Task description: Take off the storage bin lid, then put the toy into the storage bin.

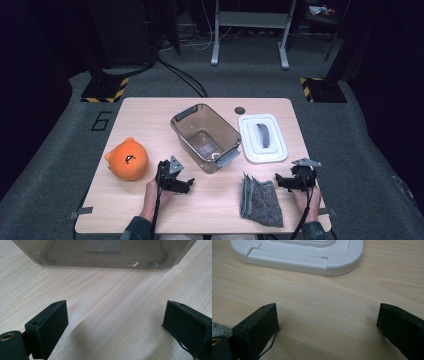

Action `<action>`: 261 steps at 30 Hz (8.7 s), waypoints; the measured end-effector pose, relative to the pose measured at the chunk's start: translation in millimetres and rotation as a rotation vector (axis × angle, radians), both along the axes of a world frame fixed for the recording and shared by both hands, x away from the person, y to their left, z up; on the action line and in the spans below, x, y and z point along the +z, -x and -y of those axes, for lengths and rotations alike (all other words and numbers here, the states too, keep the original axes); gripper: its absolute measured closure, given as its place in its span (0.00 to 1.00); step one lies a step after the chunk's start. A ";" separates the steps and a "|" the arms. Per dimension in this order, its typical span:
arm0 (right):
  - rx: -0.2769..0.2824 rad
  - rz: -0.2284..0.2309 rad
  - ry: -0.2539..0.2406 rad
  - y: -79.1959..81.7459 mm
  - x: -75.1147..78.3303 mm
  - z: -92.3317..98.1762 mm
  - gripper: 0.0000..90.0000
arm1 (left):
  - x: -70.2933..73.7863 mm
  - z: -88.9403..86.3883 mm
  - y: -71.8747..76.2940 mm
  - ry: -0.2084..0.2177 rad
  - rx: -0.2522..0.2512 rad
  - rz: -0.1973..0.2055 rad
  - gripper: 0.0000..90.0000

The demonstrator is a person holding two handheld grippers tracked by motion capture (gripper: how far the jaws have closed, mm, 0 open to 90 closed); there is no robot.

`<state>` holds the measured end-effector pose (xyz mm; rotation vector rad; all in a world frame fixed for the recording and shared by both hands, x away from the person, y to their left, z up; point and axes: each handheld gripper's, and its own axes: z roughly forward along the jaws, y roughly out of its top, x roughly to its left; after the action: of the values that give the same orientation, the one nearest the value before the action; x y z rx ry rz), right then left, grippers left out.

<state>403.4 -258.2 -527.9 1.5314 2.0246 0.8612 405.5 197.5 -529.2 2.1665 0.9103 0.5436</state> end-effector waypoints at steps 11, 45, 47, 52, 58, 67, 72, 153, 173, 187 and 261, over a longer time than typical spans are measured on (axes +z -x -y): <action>0.003 0.015 0.011 0.9 -1.3 0.1 0.02 | 20.5 -18.6 7.5 0.048 -0.025 -0.035 0.05; 0.005 0.014 0.009 0.5 -1.5 0.2 0.02 | 95.7 -166.7 -8.3 0.077 0.195 0.024 0.00; 0.006 0.014 0.009 0.5 -1.4 0.1 0.02 | 93.4 -169.9 -9.9 0.085 0.201 0.020 0.00; 0.005 0.014 0.009 0.6 -1.4 0.0 0.02 | 74.8 -179.8 -16.5 0.115 0.215 -0.051 0.00; 0.005 0.014 0.009 0.6 -1.4 0.0 0.02 | 62.8 -177.4 -15.7 0.129 0.230 -0.065 0.10; 0.005 0.015 0.009 0.6 -1.4 -0.1 0.02 | 56.4 -167.9 -12.4 0.094 0.265 -0.058 0.42; 0.005 0.014 0.007 0.6 -1.4 0.0 0.02 | 56.8 -163.8 -9.9 0.072 0.292 -0.043 0.60; 0.002 0.015 0.008 0.5 -1.5 -0.2 0.02 | 215.7 -71.1 -75.0 0.039 0.136 0.147 0.67; 0.002 0.015 0.008 0.5 -1.5 -0.3 0.02 | 214.3 -17.0 -92.1 0.098 0.124 0.113 0.66; 0.002 0.015 0.008 0.5 -1.5 -0.3 0.02 | 198.9 22.5 -99.2 0.138 0.091 0.064 0.65; 0.003 0.016 0.007 0.5 -1.4 -0.4 0.03 | 121.9 53.4 -134.9 -0.033 0.117 -0.139 0.22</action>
<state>402.9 -257.8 -529.4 1.5132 2.0174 0.8645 540.4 144.2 -407.4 2.2125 1.1161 0.4722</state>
